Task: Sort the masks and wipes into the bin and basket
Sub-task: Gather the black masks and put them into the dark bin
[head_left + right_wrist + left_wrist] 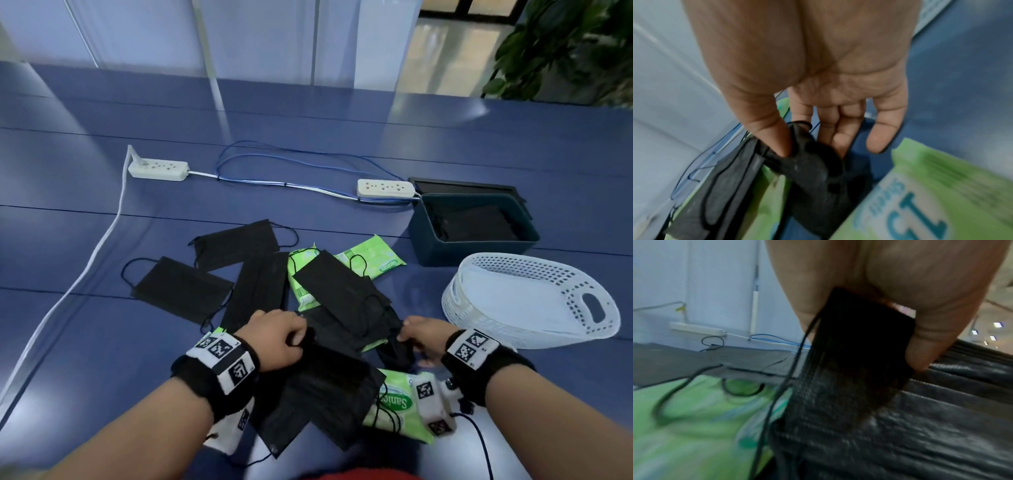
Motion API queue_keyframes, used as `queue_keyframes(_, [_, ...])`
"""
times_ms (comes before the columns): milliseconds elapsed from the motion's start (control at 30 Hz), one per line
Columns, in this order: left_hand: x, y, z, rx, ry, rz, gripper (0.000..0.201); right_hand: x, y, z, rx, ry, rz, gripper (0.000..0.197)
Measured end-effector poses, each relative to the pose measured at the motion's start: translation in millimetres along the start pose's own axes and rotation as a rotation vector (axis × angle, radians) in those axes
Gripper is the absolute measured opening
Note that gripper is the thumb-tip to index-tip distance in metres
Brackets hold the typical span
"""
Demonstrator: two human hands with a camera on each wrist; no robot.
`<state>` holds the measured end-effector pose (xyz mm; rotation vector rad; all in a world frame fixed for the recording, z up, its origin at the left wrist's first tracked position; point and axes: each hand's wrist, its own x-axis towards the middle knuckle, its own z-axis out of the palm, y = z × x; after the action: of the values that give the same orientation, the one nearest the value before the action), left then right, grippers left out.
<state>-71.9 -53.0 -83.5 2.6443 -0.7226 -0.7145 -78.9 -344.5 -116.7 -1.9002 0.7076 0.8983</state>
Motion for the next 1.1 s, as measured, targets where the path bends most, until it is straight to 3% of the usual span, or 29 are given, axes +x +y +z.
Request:
queue_keyframes(100, [2.8,8.9,-13.2,-0.2,-0.052,-0.009,0.017,-4.4,6.9,-0.3,0.118,0.074,0.016,0.022])
queue_keyframes(167, [9.3,16.7,-17.6,-0.193,-0.136,0.011,0.018,-4.0,11.3,2.0,0.125,0.116,-0.016,0.023])
queue_keyframes(333, [31.9,23.9,-12.2,0.146,-0.215,0.02,0.061,-7.6,16.0,8.1,-0.044,0.308,-0.189,0.022])
queue_keyframes(367, [35.8,23.7,-8.2,0.221,-0.221,0.043,0.068,-11.3,14.5,9.6,-0.053,0.332,-0.23,0.027])
queue_keyframes(467, [45.9,22.6,2.8,0.341,-0.252,0.086,0.078,-19.9,9.3,10.3,-0.119,0.318,-0.345,0.066])
queue_keyframes(567, [52.9,23.3,4.5,0.33,-0.207,0.11,0.068,-26.3,3.5,5.0,-0.135,0.361,-0.397,0.076])
queue_keyframes(667, [58.6,26.5,-2.2,0.41,-0.144,0.158,0.04,-40.3,-6.3,-1.6,-0.086,0.413,-0.444,0.068])
queue_keyframes(800, [59.5,29.4,-10.9,0.48,-0.104,0.24,0.018,-65.7,-25.0,-17.8,-0.029,0.531,-0.529,0.056])
queue_keyframes(867, [55.8,28.7,-19.0,0.407,-0.057,0.264,0.008,-78.7,-31.7,-30.9,-0.023,0.6,-0.529,0.047])
queue_keyframes(900, [53.3,28.1,-24.8,0.341,-0.045,0.266,0.013,-83.5,-33.2,-37.8,-0.008,0.633,-0.52,0.043])
queue_keyframes(1033, [42.2,24.4,-55.5,-0.179,-0.009,0.172,0.018,-95.2,-35.1,-55.4,-0.049,0.701,-0.461,0.026])
queue_keyframes(1100, [43.0,17.5,-69.5,-0.357,0.05,0.112,0.019,-99.7,-36.8,-56.3,-0.109,0.707,-0.417,0.036])
